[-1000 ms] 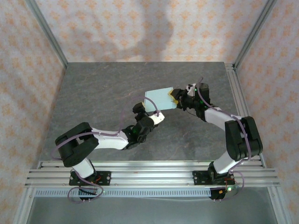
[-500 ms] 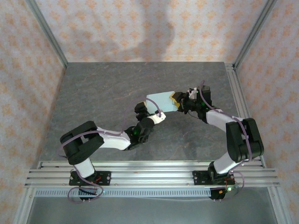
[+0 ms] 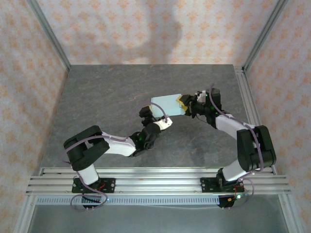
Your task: Fold the paper box
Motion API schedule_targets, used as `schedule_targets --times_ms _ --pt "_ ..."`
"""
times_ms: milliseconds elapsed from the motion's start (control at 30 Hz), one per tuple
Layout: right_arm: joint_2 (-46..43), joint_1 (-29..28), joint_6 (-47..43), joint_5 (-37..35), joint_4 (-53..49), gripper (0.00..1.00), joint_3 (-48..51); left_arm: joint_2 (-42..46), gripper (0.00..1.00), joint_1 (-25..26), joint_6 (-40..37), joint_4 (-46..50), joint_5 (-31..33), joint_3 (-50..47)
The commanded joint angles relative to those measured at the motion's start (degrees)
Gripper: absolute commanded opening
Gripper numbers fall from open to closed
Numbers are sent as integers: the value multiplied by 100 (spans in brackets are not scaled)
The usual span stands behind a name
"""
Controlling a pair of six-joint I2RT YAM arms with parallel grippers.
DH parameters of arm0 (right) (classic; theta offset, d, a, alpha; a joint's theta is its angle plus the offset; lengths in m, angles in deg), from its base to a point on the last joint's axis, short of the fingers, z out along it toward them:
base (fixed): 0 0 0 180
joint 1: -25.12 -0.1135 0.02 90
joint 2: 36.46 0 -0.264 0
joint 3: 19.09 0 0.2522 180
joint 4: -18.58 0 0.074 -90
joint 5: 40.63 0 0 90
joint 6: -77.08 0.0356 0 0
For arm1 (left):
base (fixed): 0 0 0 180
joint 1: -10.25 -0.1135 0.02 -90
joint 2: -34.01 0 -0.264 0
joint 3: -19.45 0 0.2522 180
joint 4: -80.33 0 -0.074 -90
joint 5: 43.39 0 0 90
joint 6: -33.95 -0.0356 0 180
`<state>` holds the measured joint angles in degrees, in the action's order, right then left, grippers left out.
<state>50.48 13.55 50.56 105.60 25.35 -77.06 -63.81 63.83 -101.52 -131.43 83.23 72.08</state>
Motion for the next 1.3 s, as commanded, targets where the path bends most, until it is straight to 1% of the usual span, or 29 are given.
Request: schedule_targets --times_ms 0,67,167,300,467,533,667,767,867,967,1033,1167,1267 --pt "-50 -2 46 207 74 31 -174 242 100 -30 239 261 -27 -31" --pt "-30 3 13 274 16 31 -185 188 100 -92 211 218 35 -6" --pt "-70 -2 -147 318 -224 31 -185 86 97 -219 193 156 128 60" --pt "-150 -1 -324 342 -482 31 -151 5 92 -365 238 103 -38 116" --pt "-218 -3 -354 380 -634 30 -107 -82 86 -397 136 157 -180 249" --pt "-234 -3 -397 368 -688 30 -107 -87 80 -401 128 191 -219 270" --pt "-226 2 -398 360 -704 30 -114 -64 74 -393 177 270 -262 270" --pt "-195 -2 -399 354 -718 30 -139 -15 64 -384 219 324 -271 243" --pt "-175 2 -400 325 -714 32 -178 -3 62 -363 247 368 -247 218" --pt "-151 1 -406 284 -713 33 -207 -14 54 -327 239 435 -200 186" --pt "-142 0 -407 221 -701 36 -211 14 49 -296 277 499 -200 166" --pt "-177 2 -466 95 -642 44 -199 125 48 -272 499 838 -321 160" --pt "-218 -1 -510 6 -611 55 -194 243 45 -269 685 1209 -486 164"
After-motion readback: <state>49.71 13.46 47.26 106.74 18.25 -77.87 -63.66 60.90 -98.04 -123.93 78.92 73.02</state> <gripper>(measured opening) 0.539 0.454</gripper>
